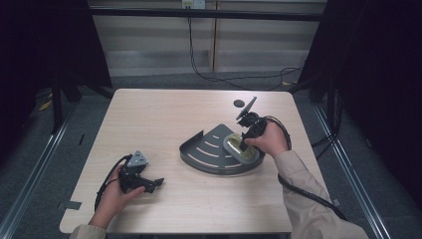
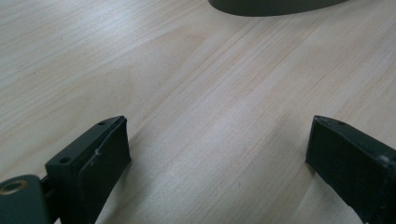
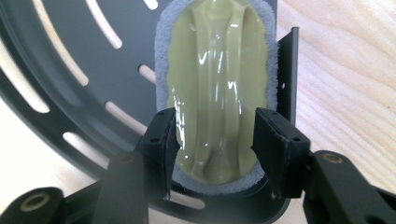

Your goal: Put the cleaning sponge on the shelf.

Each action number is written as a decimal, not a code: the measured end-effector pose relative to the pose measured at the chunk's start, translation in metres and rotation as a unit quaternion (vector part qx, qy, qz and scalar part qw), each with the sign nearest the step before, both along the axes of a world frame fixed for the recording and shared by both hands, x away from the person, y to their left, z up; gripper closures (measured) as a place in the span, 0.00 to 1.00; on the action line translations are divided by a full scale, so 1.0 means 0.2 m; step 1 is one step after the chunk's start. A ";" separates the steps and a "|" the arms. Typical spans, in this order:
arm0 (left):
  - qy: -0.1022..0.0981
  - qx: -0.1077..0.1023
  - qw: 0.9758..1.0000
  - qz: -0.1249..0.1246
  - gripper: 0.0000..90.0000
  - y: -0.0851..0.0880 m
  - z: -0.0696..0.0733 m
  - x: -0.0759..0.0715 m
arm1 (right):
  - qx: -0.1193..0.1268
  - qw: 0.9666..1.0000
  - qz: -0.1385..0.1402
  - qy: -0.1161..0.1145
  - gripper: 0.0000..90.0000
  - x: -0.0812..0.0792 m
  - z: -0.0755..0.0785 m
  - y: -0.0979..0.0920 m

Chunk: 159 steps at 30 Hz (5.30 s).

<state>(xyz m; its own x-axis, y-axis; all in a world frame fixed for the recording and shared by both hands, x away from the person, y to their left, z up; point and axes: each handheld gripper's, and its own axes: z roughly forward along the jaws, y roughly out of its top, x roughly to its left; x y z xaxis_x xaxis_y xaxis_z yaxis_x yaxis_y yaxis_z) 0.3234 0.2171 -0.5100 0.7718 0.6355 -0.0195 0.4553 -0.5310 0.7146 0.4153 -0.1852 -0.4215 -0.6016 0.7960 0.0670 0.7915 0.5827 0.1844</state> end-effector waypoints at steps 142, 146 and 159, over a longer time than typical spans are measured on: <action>0.001 0.002 1.000 -0.001 0.06 0.00 0.00 0.00 | 0.015 0.999 0.040 -0.008 0.17 -0.65 -0.21 -0.52; 0.001 0.001 1.000 -0.001 0.06 0.00 0.00 0.00 | 0.010 0.999 0.044 -0.014 0.17 -0.66 -0.22 -0.52; 0.001 0.001 1.000 -0.001 0.06 0.00 0.00 0.00 | -0.002 0.998 0.051 -0.024 0.15 -0.68 -0.28 -0.52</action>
<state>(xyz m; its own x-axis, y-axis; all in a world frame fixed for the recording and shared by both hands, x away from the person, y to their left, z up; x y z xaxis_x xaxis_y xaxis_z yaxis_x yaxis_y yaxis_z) 0.3228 0.2179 -0.5099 0.7732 0.6339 -0.0200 0.4561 -0.5339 0.7120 0.2788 -0.2899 -0.4772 -0.6825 0.7301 0.0332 0.7178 0.6610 0.2186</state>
